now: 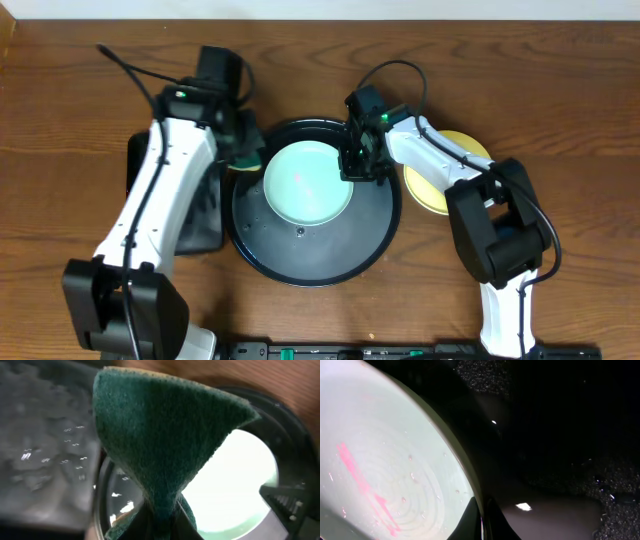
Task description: Clean dirty plates on tray and stack at the side
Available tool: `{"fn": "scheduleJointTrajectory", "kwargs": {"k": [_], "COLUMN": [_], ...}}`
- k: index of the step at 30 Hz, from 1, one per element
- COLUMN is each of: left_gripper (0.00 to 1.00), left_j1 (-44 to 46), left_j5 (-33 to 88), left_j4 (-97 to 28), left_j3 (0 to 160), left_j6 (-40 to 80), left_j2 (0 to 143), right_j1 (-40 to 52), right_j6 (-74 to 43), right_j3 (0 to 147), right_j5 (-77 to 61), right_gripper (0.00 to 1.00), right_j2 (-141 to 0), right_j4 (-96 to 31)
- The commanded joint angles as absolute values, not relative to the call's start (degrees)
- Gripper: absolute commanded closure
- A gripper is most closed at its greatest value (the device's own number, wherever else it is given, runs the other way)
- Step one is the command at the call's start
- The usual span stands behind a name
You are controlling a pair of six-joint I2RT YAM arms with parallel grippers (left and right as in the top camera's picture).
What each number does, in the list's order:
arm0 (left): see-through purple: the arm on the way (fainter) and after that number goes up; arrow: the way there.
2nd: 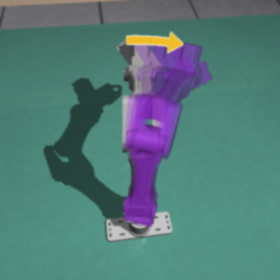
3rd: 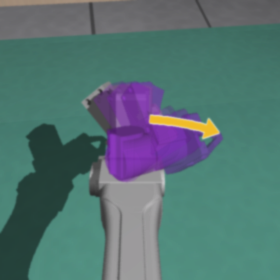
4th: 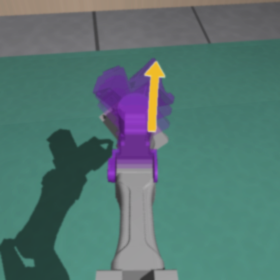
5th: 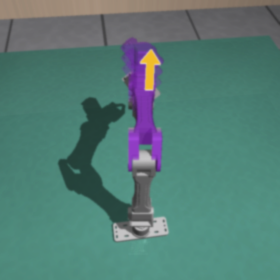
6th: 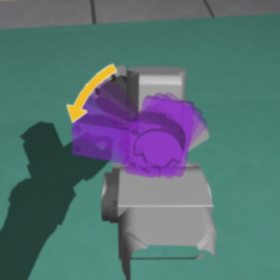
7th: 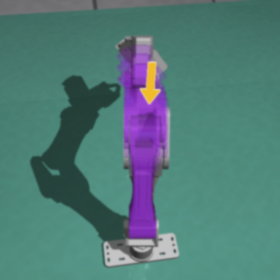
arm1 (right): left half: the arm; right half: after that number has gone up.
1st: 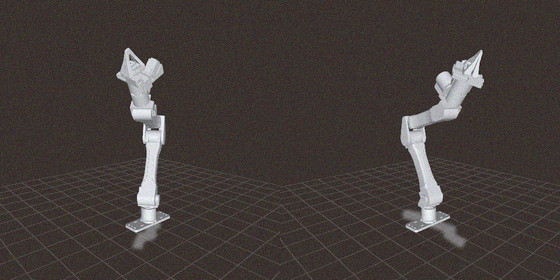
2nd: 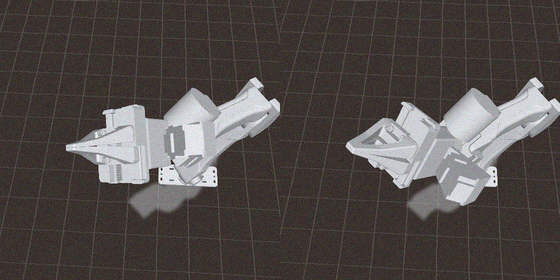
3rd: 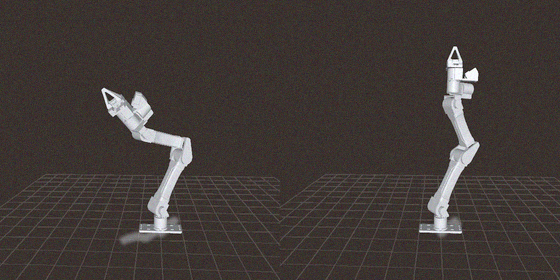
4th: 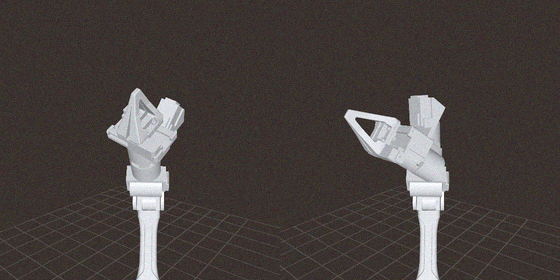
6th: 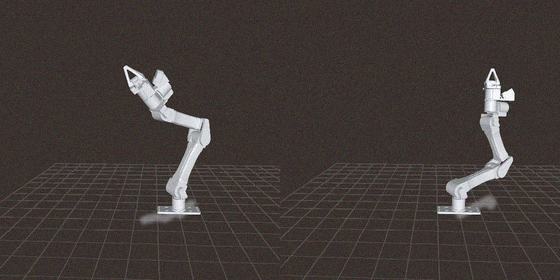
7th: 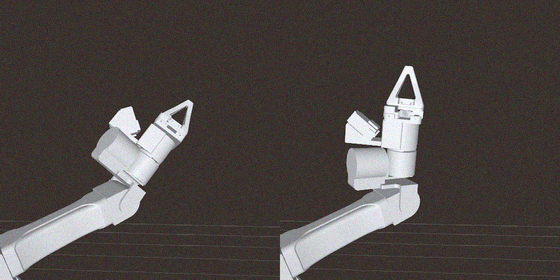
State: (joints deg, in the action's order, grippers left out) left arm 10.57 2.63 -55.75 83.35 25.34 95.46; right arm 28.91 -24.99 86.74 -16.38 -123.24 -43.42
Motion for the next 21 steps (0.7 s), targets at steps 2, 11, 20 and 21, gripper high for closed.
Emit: {"fn": "scheduleJointTrajectory", "kwargs": {"k": [2, 11, 20, 21], "left_gripper": [0.93, 0.93, 0.92, 0.92], "left_j1": [14.37, 22.41, 25.65, 25.69], "left_j5": [2.61, 2.61, 2.66, 3.07], "left_j4": [-52.23, -42.39, -41.54, -41.67], "left_j3": [78.87, 72.16, 72.12, 72.12], "left_j6": [28.23, 26.61, 21.98, 20.93], "left_j2": [95.31, 101.08, 108.95, 109.43], "right_j1": [29.54, 29.69, 29.69, 29.69], "right_j6": [-26.3, -26.3, -26.09, -26.09], "right_j3": [84.16, 84.16, 84.16, 84.16], "right_j5": [-14.83, -14.83, -14.81, -14.81], "right_gripper": [0.99, 0.99, 0.99, 0.99], "right_j2": [-126.02, -126.02, -126.02, -126.02], "right_j4": [-43.13, -43.0, -43.03, -43.05]}}
